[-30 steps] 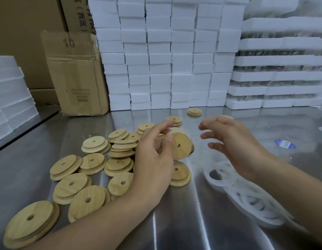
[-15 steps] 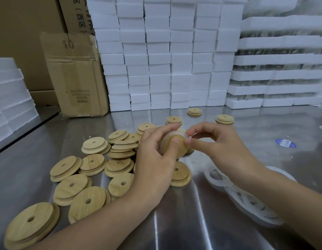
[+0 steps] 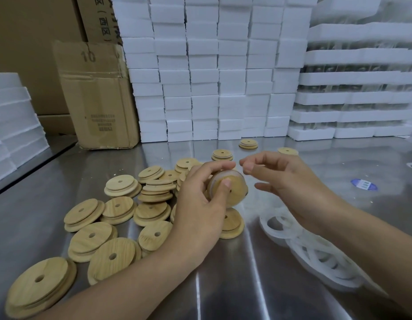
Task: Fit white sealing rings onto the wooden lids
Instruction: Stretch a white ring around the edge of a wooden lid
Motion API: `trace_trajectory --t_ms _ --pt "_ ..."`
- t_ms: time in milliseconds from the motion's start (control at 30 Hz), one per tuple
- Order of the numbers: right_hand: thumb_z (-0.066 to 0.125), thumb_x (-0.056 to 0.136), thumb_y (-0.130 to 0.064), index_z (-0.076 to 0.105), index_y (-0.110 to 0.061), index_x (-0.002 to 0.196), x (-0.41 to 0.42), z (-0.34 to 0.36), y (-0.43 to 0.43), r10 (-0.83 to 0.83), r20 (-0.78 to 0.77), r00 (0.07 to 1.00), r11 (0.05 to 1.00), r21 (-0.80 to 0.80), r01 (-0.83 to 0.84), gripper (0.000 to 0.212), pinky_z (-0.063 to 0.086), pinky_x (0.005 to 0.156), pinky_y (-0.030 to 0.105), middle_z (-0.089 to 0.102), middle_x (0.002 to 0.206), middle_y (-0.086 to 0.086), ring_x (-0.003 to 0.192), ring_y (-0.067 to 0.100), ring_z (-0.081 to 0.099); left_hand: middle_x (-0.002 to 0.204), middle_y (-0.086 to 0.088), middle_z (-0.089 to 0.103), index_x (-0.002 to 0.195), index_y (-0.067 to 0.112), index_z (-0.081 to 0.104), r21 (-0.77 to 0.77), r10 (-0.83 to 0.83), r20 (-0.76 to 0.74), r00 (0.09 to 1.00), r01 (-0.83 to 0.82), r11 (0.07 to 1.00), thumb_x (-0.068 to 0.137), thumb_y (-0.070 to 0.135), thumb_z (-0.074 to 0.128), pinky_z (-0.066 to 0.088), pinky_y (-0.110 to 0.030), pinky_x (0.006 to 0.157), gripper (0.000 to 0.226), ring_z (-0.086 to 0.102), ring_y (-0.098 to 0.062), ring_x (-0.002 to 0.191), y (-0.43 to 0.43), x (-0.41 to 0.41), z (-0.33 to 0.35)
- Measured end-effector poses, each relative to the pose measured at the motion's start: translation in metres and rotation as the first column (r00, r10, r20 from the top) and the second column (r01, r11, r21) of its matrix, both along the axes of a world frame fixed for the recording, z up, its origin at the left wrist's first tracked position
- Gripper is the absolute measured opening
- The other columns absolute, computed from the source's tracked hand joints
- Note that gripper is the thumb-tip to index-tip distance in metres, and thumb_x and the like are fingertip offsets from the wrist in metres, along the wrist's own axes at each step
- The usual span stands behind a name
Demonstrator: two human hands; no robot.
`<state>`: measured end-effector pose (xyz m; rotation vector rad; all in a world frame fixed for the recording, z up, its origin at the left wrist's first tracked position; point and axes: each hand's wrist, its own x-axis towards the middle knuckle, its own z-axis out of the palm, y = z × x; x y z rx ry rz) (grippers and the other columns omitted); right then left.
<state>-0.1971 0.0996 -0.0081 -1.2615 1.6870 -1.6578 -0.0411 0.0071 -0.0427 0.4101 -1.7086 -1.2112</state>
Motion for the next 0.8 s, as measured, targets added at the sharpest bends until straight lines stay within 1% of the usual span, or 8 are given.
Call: trace_trajectory --t_ms 133,300,400,467,533,600,700,800 --pt "0.073 0.097 -0.031 0.079 -0.019 0.1 -0.007 0.005 0.002 -0.08 0.09 0.993 0.996 -0.021 0.082 0.013 0.051 0.084 0.032 0.078 0.107 -0.006 0.097 0.005 0.074 0.122 0.0 0.073 0.112 0.034 0.077 0.056 -0.001 0.001 1.0 0.001 0.998 0.105 0.009 0.064 0.057 -0.056 0.101 0.029 0.07 -0.023 0.117 -0.002 0.001 0.0" --pt "0.073 0.097 -0.028 0.077 -0.023 0.101 0.003 0.001 0.002 0.007 -0.039 0.999 0.999 0.042 -0.005 0.008 0.055 0.086 0.036 0.078 0.105 -0.002 0.099 0.017 0.074 0.113 -0.004 0.076 0.104 0.031 0.076 0.047 -0.003 -0.02 1.0 0.004 0.999 0.104 0.007 0.065 0.06 -0.057 0.095 0.026 0.075 -0.024 0.105 0.0 0.002 0.001" --pt "0.079 0.092 -0.024 0.076 -0.022 0.107 0.01 -0.001 0.001 0.092 -0.095 0.991 0.994 0.06 -0.087 0.016 0.055 0.073 0.019 0.078 0.103 -0.005 0.088 0.012 0.074 0.108 0.001 0.078 0.104 0.029 0.074 0.037 -0.013 -0.03 0.999 0.014 0.999 0.103 0.007 0.066 0.063 -0.047 0.088 0.023 0.076 -0.02 0.1 0.0 0.002 0.001" --pt "0.08 0.091 -0.018 0.076 -0.018 0.108 0.009 -0.002 0.0 0.078 -0.093 0.993 0.996 0.037 -0.075 0.017 0.053 0.066 0.014 0.077 0.097 -0.005 0.08 0.007 0.072 0.112 0.002 0.077 0.107 0.029 0.073 0.033 -0.016 -0.036 0.999 0.017 0.999 0.103 0.006 0.066 0.063 -0.036 0.083 0.024 0.076 -0.015 0.102 0.001 0.002 0.002" --pt "0.08 0.091 -0.022 0.077 -0.022 0.107 0.002 0.002 -0.001 0.002 -0.11 0.994 1.0 0.03 0.001 0.016 0.054 0.068 0.019 0.077 0.096 -0.006 0.082 0.007 0.072 0.123 0.002 0.071 0.111 0.029 0.072 0.02 0.004 -0.051 0.999 -0.003 1.0 0.102 0.003 0.066 0.06 -0.023 0.08 0.028 0.072 -0.006 0.109 0.002 0.003 0.002" --pt "0.081 0.091 -0.026 0.076 -0.023 0.106 -0.017 0.006 0.002 -0.11 -0.062 0.992 0.994 0.014 0.111 0.016 0.054 0.073 0.026 0.08 0.096 -0.004 0.083 0.007 0.074 0.128 0.004 0.065 0.114 0.03 0.071 -0.001 0.033 -0.046 0.998 -0.033 0.999 0.102 0.001 0.064 0.056 -0.014 0.082 0.032 0.067 0.0 0.116 0.003 0.004 0.003" --pt "0.084 0.088 -0.024 0.073 -0.018 0.107 -0.051 0.009 0.006 -0.27 0.002 0.963 0.962 0.034 0.269 0.022 0.054 0.072 0.029 0.081 0.086 0.003 0.073 0.009 0.075 0.125 0.008 0.062 0.111 0.032 0.072 -0.02 0.031 -0.042 0.999 -0.032 0.999 0.101 0.0 0.064 0.054 -0.012 0.072 0.034 0.065 0.003 0.115 0.007 0.005 0.004" --pt "0.085 0.087 -0.021 0.071 -0.013 0.101 -0.076 -0.002 0.008 -0.387 -0.068 0.92 0.916 0.088 0.392 0.022 0.055 0.066 0.03 0.08 0.086 0.009 0.065 0.01 0.074 0.123 0.007 0.061 0.107 0.031 0.073 -0.042 0.026 -0.031 0.999 -0.027 0.999 0.101 -0.001 0.063 0.052 -0.01 0.067 0.034 0.064 0.004 0.11 0.009 0.007 0.006"
